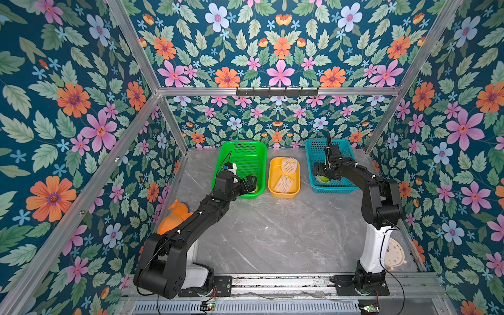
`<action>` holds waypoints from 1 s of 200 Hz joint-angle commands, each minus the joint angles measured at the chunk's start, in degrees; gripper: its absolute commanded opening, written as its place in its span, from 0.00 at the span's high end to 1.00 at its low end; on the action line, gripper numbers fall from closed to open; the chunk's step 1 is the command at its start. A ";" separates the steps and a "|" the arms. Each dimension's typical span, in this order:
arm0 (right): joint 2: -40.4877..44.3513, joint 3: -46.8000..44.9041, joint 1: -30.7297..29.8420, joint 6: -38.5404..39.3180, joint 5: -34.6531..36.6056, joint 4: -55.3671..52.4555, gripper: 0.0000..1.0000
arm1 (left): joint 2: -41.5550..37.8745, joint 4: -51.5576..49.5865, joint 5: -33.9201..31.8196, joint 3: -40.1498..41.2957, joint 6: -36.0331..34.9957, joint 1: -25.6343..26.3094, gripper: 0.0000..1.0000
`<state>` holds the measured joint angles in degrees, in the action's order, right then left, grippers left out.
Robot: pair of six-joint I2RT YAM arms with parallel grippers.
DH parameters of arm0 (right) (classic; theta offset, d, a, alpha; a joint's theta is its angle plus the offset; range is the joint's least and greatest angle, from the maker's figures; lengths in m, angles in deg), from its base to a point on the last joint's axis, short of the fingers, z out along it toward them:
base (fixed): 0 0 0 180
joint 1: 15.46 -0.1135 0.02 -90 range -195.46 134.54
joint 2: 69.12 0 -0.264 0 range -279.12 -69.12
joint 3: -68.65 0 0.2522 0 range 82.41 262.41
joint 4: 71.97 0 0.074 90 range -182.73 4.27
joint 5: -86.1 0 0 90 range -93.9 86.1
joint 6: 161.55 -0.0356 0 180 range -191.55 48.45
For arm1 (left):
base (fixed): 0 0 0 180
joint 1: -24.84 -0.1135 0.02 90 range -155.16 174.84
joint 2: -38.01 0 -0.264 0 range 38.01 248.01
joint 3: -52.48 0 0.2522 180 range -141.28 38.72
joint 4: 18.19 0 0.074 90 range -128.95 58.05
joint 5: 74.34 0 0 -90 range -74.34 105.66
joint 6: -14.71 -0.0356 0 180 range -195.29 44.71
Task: Sleeve custard apples in foam nets
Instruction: Place the custard apple in the basket.
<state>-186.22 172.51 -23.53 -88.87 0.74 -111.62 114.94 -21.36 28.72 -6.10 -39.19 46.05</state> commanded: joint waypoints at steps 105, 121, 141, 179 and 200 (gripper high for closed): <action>-0.53 2.66 0.24 5.61 7.65 -4.63 0.01 | -0.31 1.10 0.56 -0.71 -0.33 -0.07 0.01; -0.53 3.17 0.22 7.04 8.49 -4.70 0.01 | -0.28 1.26 0.51 -0.71 -0.26 -0.10 0.01; -0.32 3.88 0.22 8.46 9.79 -4.74 0.01 | -0.05 1.45 0.39 -0.63 -0.13 -0.11 0.01; 0.68 6.51 0.25 11.05 11.24 -5.69 0.01 | 0.30 1.41 -0.74 -1.27 -0.38 -0.27 0.01; 1.75 8.60 0.19 12.12 11.57 -6.75 0.01 | 0.84 1.45 -1.23 -2.28 -0.64 -0.62 0.01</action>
<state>-186.15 179.22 -23.27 -79.34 10.43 -116.56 115.29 -21.25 28.89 -7.25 -39.24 45.81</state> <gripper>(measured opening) 0.993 0.993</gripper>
